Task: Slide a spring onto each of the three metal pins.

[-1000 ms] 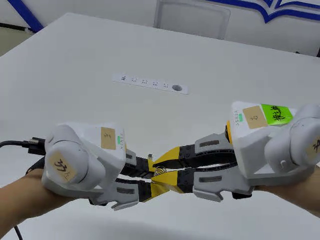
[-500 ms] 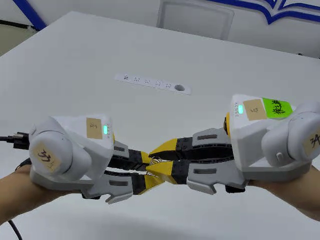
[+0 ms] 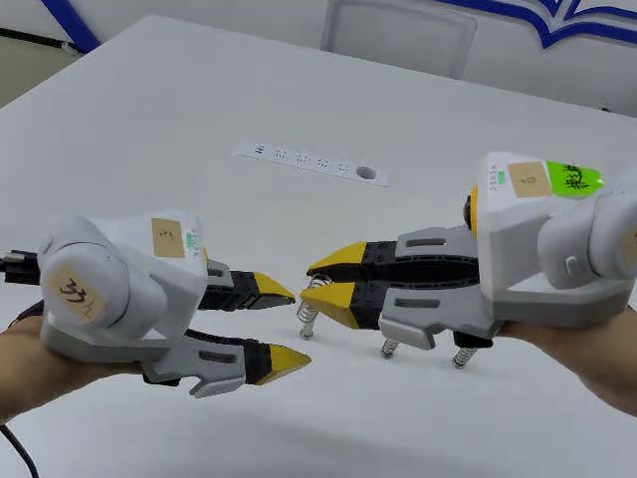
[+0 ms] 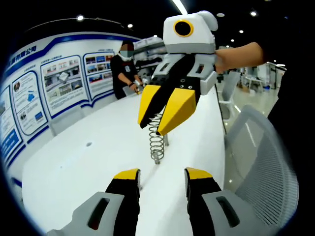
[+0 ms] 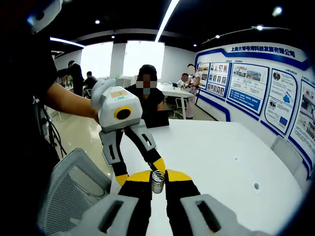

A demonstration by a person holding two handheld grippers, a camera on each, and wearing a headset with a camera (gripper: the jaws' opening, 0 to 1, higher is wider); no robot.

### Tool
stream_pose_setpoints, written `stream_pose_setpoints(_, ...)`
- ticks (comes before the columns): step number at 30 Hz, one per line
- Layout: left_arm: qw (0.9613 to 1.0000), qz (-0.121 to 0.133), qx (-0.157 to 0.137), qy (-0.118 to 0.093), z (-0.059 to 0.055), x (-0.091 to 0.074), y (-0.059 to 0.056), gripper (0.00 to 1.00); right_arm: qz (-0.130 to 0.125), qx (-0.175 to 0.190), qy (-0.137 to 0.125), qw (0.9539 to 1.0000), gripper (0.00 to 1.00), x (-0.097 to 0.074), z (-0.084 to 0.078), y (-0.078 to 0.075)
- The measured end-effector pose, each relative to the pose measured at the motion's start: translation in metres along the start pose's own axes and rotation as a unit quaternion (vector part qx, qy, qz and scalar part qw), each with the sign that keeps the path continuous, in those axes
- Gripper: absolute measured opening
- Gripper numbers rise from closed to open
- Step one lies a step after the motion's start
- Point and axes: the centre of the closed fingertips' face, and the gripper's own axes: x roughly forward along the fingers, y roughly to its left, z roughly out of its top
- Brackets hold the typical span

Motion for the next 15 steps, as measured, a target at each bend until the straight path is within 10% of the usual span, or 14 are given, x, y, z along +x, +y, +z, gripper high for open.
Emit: stream_pose_setpoints(15, 0.9988, 0.037, -0.031, -0.012, -0.019, -0.014, 0.024, 0.71, -0.109, 0.083, 0.028, 0.9902, 0.11, 0.023, -0.040, -0.060)
